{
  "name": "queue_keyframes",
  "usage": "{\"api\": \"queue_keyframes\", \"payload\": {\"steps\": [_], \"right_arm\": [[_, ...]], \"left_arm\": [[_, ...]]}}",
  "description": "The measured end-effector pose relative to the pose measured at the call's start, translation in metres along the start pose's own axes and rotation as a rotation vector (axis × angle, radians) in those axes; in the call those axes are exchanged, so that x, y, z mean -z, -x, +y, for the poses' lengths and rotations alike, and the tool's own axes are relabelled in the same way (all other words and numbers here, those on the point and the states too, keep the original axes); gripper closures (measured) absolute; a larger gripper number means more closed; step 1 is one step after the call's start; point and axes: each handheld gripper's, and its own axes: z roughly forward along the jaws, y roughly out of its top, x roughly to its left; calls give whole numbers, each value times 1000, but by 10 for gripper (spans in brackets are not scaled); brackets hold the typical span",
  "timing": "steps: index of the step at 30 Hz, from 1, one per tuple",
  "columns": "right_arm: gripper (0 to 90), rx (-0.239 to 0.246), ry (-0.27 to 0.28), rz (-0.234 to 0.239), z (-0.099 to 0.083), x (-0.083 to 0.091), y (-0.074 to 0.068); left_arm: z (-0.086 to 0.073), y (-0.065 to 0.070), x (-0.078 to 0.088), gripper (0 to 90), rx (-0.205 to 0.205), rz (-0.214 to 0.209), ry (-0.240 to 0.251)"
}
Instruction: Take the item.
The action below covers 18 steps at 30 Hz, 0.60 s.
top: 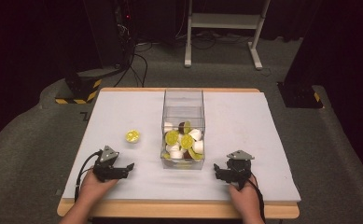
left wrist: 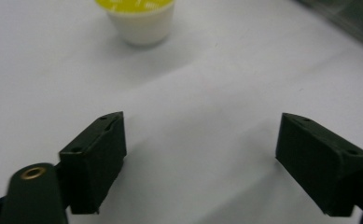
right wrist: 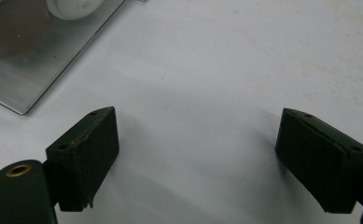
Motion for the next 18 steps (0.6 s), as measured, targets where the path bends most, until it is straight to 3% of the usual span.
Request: {"api": "queue_keyframes", "payload": {"steps": [18], "right_arm": [[134,-1,0,1,0,0,0]], "left_arm": [[0,-1,0,152,18,-9,0]]}}
